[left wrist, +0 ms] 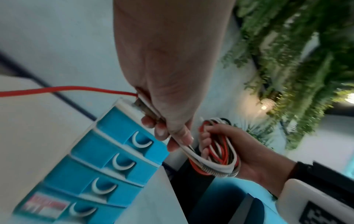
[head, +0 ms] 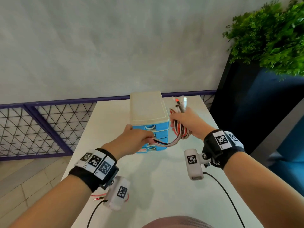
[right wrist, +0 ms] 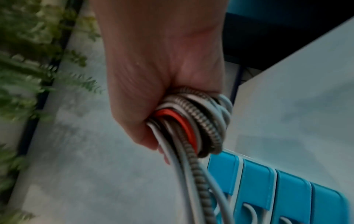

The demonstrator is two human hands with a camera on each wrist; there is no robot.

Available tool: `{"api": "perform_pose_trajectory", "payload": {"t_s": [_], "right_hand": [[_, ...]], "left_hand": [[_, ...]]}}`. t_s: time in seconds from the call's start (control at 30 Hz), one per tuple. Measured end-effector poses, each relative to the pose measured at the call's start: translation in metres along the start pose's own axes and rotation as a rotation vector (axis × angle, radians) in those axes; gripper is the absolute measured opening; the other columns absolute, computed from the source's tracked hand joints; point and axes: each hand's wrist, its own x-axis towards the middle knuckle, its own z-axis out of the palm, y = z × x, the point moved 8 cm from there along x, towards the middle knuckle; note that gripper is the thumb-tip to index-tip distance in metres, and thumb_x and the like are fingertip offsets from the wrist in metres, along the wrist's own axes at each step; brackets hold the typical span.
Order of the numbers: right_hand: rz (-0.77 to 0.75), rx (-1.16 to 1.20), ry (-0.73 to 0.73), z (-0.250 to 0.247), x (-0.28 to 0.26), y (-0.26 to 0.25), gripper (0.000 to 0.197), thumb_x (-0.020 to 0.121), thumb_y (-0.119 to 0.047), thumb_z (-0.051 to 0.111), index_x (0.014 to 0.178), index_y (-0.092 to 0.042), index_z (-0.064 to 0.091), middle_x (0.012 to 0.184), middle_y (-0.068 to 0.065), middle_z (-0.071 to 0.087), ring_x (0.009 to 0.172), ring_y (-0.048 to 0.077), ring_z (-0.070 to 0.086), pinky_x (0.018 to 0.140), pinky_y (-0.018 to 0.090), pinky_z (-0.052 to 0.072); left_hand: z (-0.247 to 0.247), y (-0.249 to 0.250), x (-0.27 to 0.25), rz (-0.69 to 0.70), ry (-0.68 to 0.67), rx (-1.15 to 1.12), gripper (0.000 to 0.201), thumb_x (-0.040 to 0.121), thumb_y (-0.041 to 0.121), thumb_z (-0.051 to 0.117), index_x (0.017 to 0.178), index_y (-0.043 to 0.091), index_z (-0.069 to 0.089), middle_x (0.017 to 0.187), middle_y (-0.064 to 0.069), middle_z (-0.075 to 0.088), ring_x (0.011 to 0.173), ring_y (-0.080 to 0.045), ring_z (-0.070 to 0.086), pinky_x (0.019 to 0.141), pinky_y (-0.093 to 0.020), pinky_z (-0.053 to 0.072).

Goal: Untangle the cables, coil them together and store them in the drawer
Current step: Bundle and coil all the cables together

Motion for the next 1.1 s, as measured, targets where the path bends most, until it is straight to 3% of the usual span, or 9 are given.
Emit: {"api": "perform_pose_trajectory", "payload": {"t_s": [0.1, 0.2, 0.37, 0.5, 0.63, 0.73, 0.8, 1.0, 1.1], "right_hand": [[-0.002, -0.13, -0.136, 0.025, -0.007, -0.004, 0.015, 0.089, -0.016, 0.062, 0.084, -0.002, 0.066, 0.07, 0.012, 0.07, 0.058, 0.02, 0.066, 0.064, 0.031, 0.059], [0.0, -0.134, -0.197, 0.039, -0.012, -0.003, 0.017, 0.088, -0.02, 0.065, 0.081, -0.005, 0.068, 0.073, 0.01, 0.071, 0.063, 0.02, 0.067, 0.071, 0.032, 0.057], [0.021, -0.039, -0.284, 0.052, -0.023, 0.001, 0.026, 0.089, -0.027, 0.065, 0.103, -0.004, 0.065, 0.098, 0.021, 0.071, 0.09, 0.032, 0.07, 0.085, 0.039, 0.056], [0.033, 0.179, -0.439, 0.067, -0.037, 0.003, 0.022, 0.093, -0.018, 0.06, 0.107, -0.001, 0.064, 0.096, 0.022, 0.069, 0.094, 0.034, 0.067, 0.083, 0.037, 0.058], [0.035, 0.324, -0.5, 0.076, -0.043, 0.003, 0.006, 0.091, -0.009, 0.061, 0.087, -0.005, 0.063, 0.08, 0.013, 0.067, 0.096, 0.037, 0.064, 0.087, 0.042, 0.055], [0.066, 0.324, -0.5, 0.079, -0.043, 0.01, 0.015, 0.085, -0.009, 0.066, 0.096, -0.001, 0.062, 0.089, 0.018, 0.067, 0.087, 0.03, 0.068, 0.083, 0.041, 0.056], [0.082, 0.269, -0.518, 0.08, -0.045, 0.015, 0.014, 0.083, -0.009, 0.067, 0.091, -0.001, 0.06, 0.081, 0.013, 0.066, 0.074, 0.022, 0.067, 0.073, 0.035, 0.056], [0.085, 0.176, -0.57, 0.076, -0.049, 0.02, 0.014, 0.081, -0.014, 0.07, 0.093, -0.01, 0.064, 0.075, 0.011, 0.065, 0.069, 0.022, 0.062, 0.069, 0.034, 0.054], [0.073, 0.257, -0.558, 0.068, -0.048, 0.021, 0.007, 0.08, -0.014, 0.067, 0.079, -0.009, 0.063, 0.072, 0.012, 0.061, 0.066, 0.022, 0.059, 0.064, 0.032, 0.053]], "left_hand": [[-0.029, 0.023, 0.005, 0.11, 0.184, 0.199, 0.018, 0.096, 0.035, 0.046, 0.091, 0.026, 0.061, 0.085, 0.013, 0.062, 0.085, -0.006, 0.045, 0.083, -0.033, 0.019], [-0.042, 0.03, 0.005, 0.13, 0.264, 0.048, 0.011, 0.092, 0.035, 0.055, 0.091, 0.024, 0.052, 0.076, 0.014, 0.055, 0.087, -0.007, 0.045, 0.092, -0.032, 0.021], [-0.04, 0.021, 0.004, 0.035, 0.242, -0.283, 0.036, 0.087, 0.026, 0.063, 0.092, 0.028, 0.028, 0.092, 0.006, 0.066, 0.107, -0.019, 0.045, 0.096, -0.025, 0.019], [-0.045, 0.028, 0.002, 0.074, 0.204, -0.334, 0.041, 0.083, 0.025, 0.068, 0.095, 0.024, 0.029, 0.091, 0.008, 0.071, 0.103, -0.004, 0.049, 0.096, -0.017, 0.008], [-0.044, 0.024, 0.004, 0.049, 0.221, -0.291, 0.04, 0.083, 0.028, 0.067, 0.1, 0.022, 0.031, 0.084, 0.009, 0.071, 0.109, -0.012, 0.029, 0.093, -0.022, 0.019], [-0.046, 0.028, 0.003, 0.096, 0.232, -0.31, 0.044, 0.079, 0.025, 0.07, 0.099, 0.022, 0.031, 0.078, 0.004, 0.069, 0.093, -0.018, 0.047, 0.078, -0.019, 0.036], [-0.048, 0.026, 0.004, 0.072, 0.236, -0.359, 0.056, 0.071, 0.029, 0.077, 0.1, 0.024, 0.029, 0.085, 0.0, 0.063, 0.075, -0.022, 0.058, 0.062, -0.034, 0.05], [-0.013, -0.004, 0.002, -0.206, -0.353, -0.849, 0.06, 0.077, 0.037, 0.074, 0.121, 0.023, 0.036, 0.117, -0.008, 0.061, 0.085, -0.018, 0.066, 0.077, -0.03, 0.053], [-0.007, -0.028, -0.006, -0.343, -0.335, -1.338, 0.054, 0.085, 0.063, 0.047, 0.111, 0.017, 0.053, 0.111, -0.013, 0.064, 0.08, -0.023, 0.063, 0.077, -0.032, 0.052]]}}
